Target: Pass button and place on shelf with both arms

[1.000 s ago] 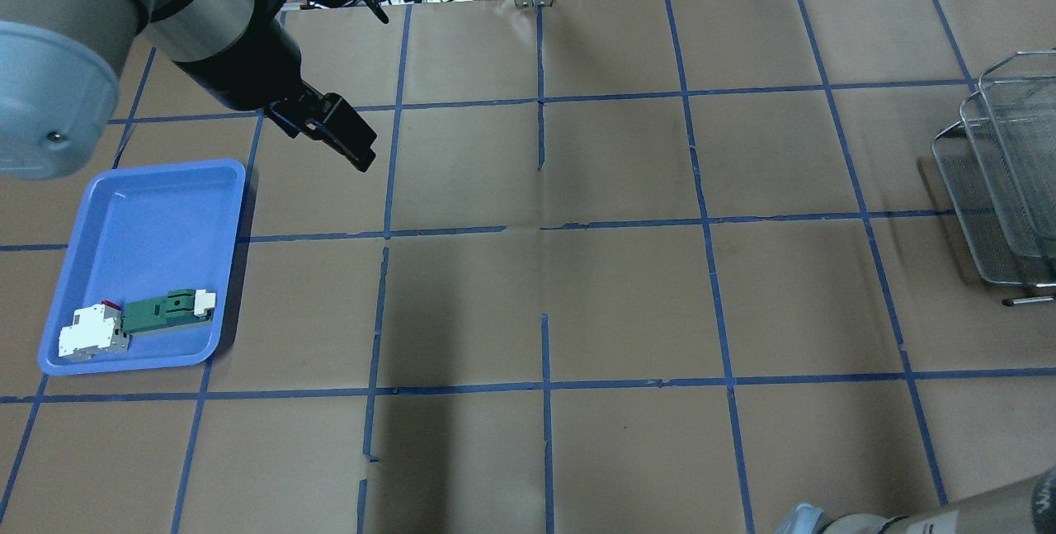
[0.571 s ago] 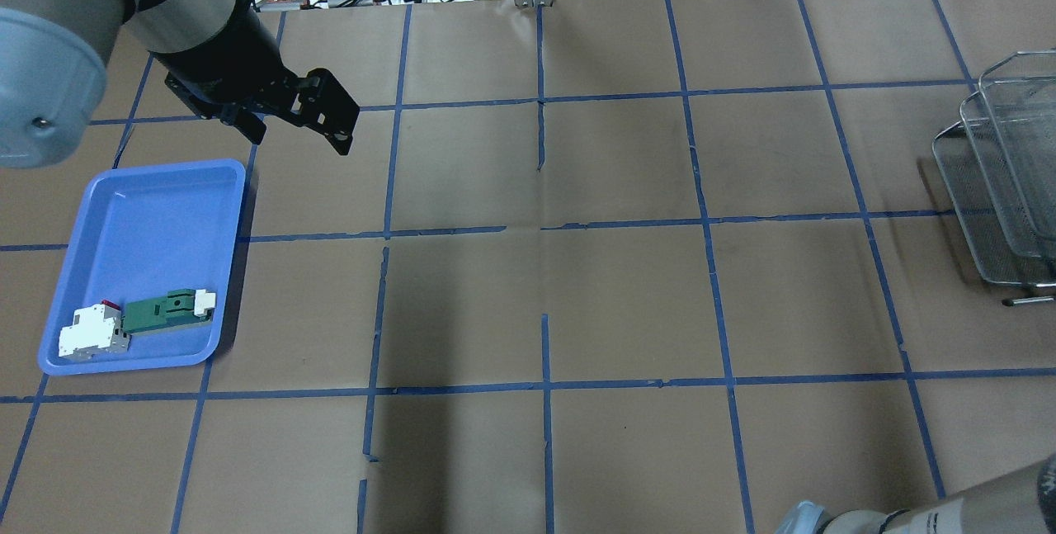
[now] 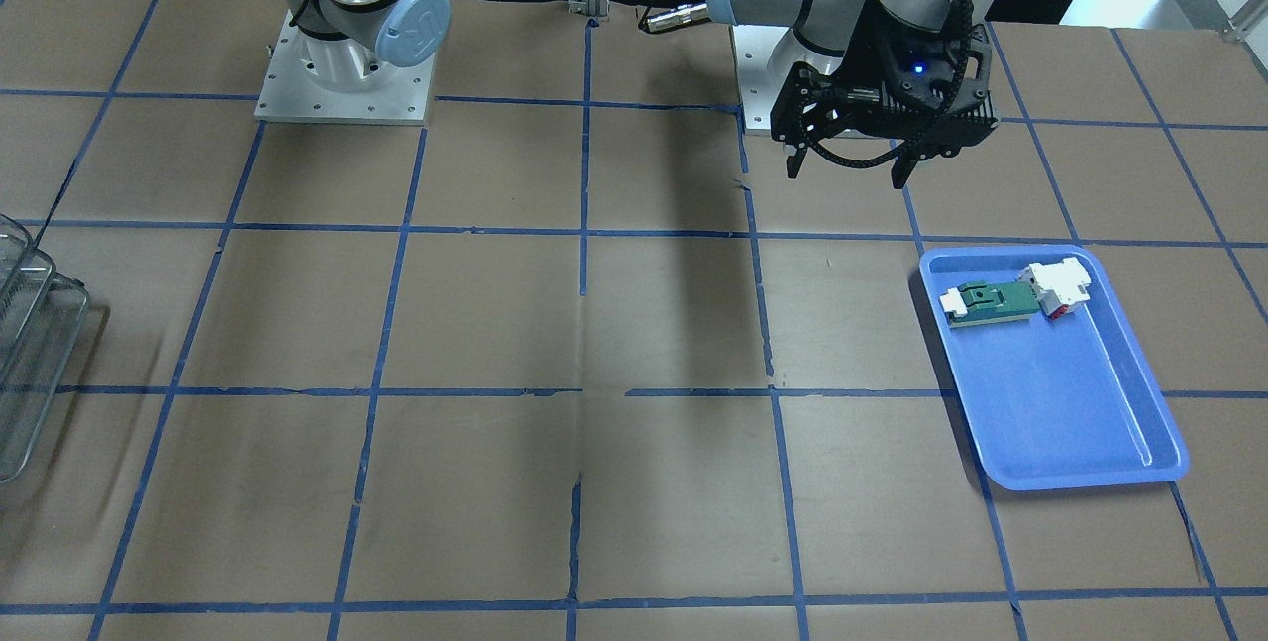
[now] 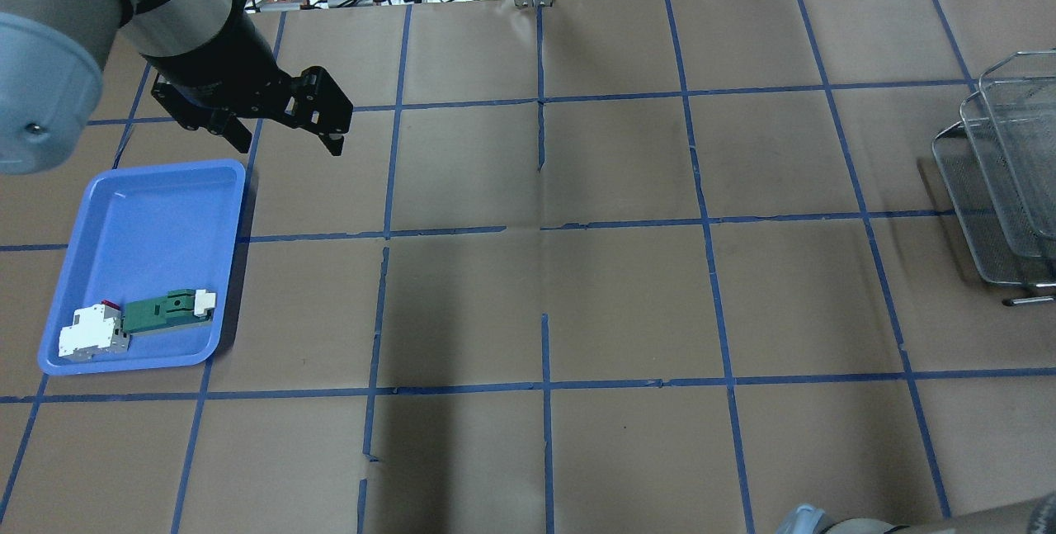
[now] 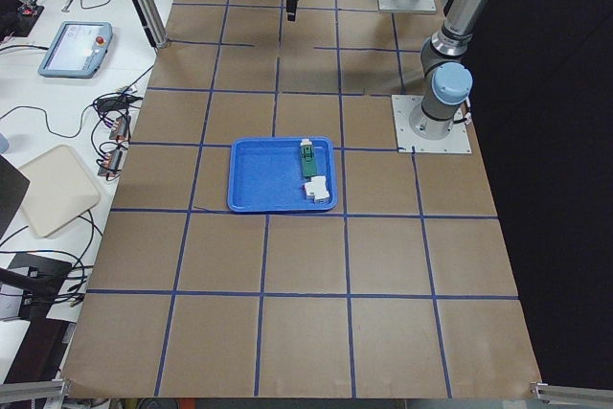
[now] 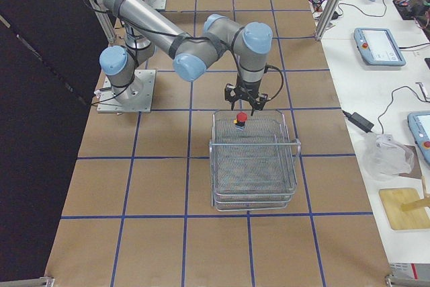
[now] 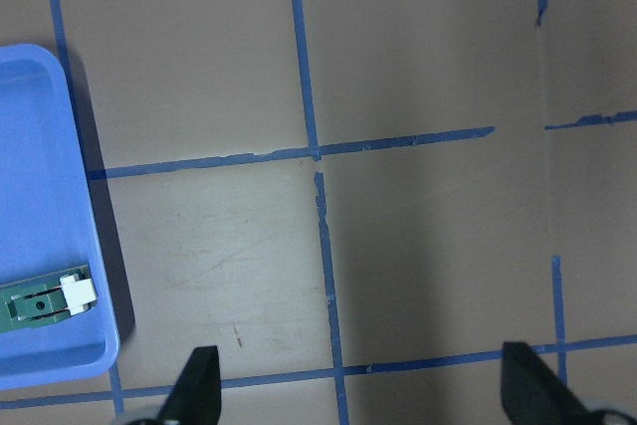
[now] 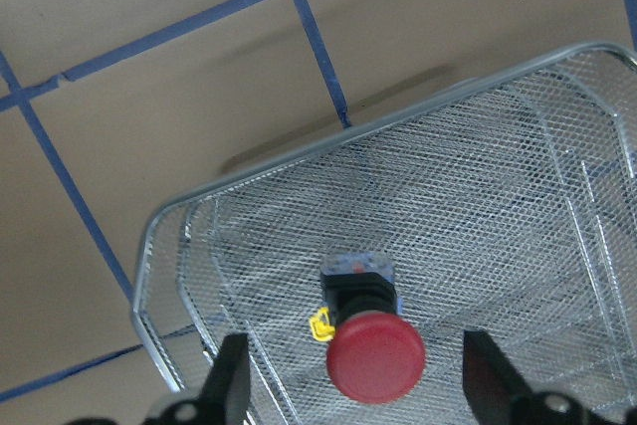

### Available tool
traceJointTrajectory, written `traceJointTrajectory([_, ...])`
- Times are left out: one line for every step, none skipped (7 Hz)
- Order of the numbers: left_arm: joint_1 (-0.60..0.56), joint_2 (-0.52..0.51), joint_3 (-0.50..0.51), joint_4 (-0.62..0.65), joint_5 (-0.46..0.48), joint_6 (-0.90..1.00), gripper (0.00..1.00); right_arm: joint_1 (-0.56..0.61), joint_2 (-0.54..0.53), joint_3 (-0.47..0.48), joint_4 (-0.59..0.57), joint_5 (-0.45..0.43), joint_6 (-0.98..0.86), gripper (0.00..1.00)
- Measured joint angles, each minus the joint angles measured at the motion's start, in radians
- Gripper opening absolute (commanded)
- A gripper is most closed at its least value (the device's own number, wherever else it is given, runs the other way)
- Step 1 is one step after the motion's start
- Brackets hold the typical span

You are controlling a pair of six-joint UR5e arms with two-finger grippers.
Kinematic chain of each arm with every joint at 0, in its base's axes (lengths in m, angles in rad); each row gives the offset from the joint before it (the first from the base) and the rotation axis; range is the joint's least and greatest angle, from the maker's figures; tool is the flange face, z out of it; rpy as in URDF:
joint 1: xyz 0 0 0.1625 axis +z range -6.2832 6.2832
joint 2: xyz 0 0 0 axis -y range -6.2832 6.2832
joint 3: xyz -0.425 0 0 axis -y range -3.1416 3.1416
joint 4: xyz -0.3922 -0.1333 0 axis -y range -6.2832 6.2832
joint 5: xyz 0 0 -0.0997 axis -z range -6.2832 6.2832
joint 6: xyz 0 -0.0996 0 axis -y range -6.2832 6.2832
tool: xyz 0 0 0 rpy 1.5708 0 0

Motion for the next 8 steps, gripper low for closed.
traceJointTrajectory([0.000,0.001,0.002,0.000,-0.001,0.000,1.00,0.059,-0.053,0.006,0.063,0.007,0.130,0.94])
traceJointTrajectory([0.000,0.002,0.003,0.001,-0.001,0.000,1.00,0.142,-0.096,0.010,0.110,0.016,0.290,0.95])
traceJointTrajectory([0.002,0.002,0.003,0.000,-0.001,0.001,1.00,0.250,-0.130,0.013,0.136,0.030,0.480,1.00])
traceJointTrajectory([0.005,0.001,0.002,-0.001,-0.003,0.002,1.00,0.362,-0.149,0.012,0.147,0.037,0.684,1.00])
traceJointTrajectory([0.006,0.002,0.001,-0.001,-0.003,0.002,1.00,0.465,-0.156,0.007,0.150,0.041,0.917,1.00])
traceJointTrajectory([0.006,0.002,0.001,-0.002,-0.002,0.001,1.00,0.546,-0.157,0.002,0.149,0.044,1.155,1.00])
traceJointTrajectory([0.006,0.003,0.001,-0.001,-0.001,0.001,1.00,0.595,-0.153,-0.002,0.148,0.056,1.386,1.00])
traceJointTrajectory([0.006,0.003,0.001,-0.001,-0.001,0.002,1.00,0.615,-0.148,-0.006,0.148,0.083,1.602,1.00])
